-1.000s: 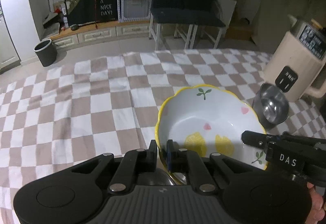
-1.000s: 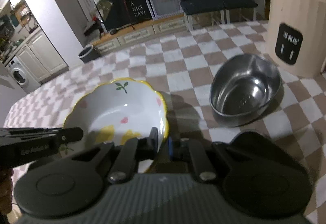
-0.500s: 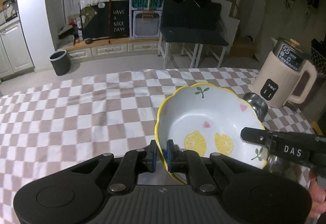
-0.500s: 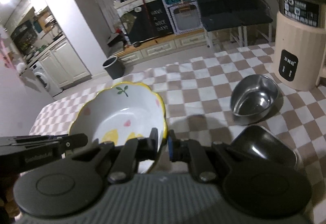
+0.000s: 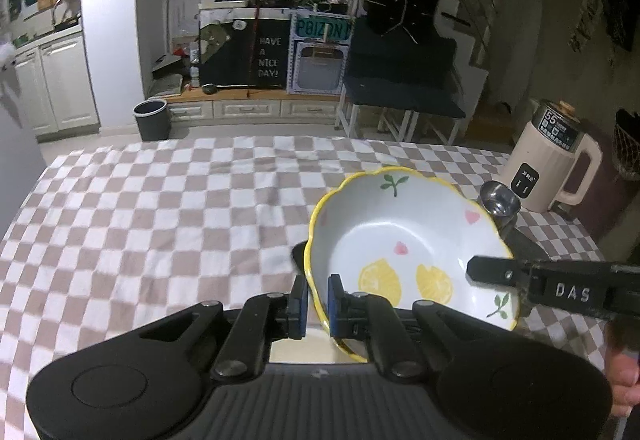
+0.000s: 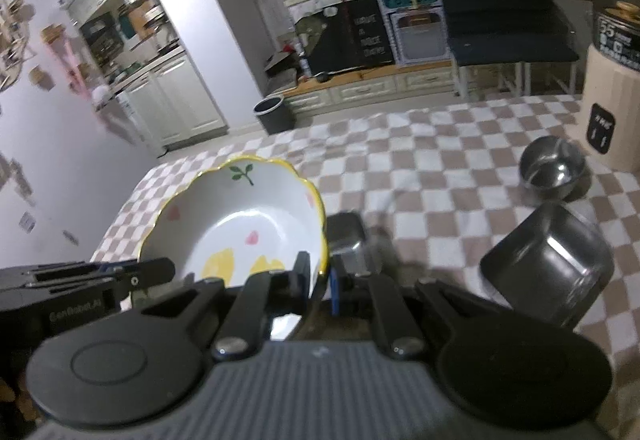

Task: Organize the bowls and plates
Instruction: 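Lift the lemon bowl with both grippers and carry it over the cream bowl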

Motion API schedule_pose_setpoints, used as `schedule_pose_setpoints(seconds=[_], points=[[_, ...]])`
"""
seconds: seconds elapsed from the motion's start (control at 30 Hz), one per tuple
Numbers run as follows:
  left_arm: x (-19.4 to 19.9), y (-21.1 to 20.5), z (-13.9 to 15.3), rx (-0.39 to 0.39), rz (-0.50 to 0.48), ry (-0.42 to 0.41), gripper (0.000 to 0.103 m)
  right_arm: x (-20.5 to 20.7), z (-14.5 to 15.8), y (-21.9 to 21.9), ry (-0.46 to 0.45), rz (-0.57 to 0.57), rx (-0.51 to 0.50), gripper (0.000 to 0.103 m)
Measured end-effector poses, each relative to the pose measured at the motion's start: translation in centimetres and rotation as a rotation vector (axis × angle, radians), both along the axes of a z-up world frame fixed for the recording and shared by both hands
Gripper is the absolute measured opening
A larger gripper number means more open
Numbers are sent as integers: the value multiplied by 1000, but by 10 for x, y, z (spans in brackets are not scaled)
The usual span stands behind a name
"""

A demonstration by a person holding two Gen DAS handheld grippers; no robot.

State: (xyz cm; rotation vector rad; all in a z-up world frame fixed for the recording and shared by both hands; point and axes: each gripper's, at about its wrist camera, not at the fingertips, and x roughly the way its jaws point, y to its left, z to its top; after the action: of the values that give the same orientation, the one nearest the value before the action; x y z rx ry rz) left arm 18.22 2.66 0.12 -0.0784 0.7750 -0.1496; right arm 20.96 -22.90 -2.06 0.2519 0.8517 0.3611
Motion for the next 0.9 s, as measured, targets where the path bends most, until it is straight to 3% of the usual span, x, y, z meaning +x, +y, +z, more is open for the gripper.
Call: schedule_pose_setpoints(seconds=[0.17, 0.3, 0.9], points=[[-23, 19, -4, 11, 17, -2, 10, -14, -8, 19, 50, 40, -5, 12], [-31, 33, -12, 25, 35, 48, 10, -25, -14, 44, 95, 79, -52, 12], [-39, 66, -51, 92, 17, 171, 11, -31, -47, 99, 208, 196, -127, 13]])
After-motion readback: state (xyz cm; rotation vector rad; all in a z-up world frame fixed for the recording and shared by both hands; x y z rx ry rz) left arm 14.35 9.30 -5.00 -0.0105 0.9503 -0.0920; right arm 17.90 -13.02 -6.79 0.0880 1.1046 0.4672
